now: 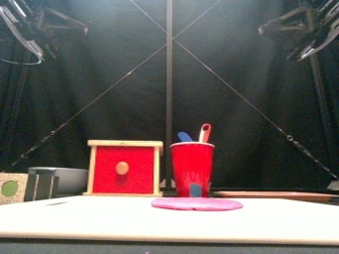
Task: Get the cutter from the drawer then cut the dough then place the extra dough in the bowl
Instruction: Open the drawer
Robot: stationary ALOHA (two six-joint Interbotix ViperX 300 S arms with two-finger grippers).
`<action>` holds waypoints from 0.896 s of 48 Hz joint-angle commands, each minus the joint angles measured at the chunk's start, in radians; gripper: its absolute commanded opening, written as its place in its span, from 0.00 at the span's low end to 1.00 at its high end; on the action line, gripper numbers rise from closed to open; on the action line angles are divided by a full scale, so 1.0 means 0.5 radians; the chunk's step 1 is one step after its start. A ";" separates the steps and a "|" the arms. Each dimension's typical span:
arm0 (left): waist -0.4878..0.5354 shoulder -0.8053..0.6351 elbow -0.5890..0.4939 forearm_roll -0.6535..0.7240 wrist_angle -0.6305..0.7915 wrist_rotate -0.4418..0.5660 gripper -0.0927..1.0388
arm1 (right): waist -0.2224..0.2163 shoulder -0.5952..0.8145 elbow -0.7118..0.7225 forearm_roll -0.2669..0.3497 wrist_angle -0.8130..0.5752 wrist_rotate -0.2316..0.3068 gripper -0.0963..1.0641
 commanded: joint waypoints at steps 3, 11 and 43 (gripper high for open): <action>-0.009 0.236 0.012 -0.325 -0.144 -0.043 0.08 | -0.058 0.107 -0.021 -0.006 -0.003 0.000 0.09; -0.012 0.377 0.025 -0.684 -0.377 -0.086 0.09 | -0.129 0.362 -0.144 0.003 -0.009 0.006 0.11; -0.571 1.393 -0.163 -1.451 -1.012 -0.580 0.11 | -0.469 1.733 -1.331 -0.160 0.334 0.000 0.11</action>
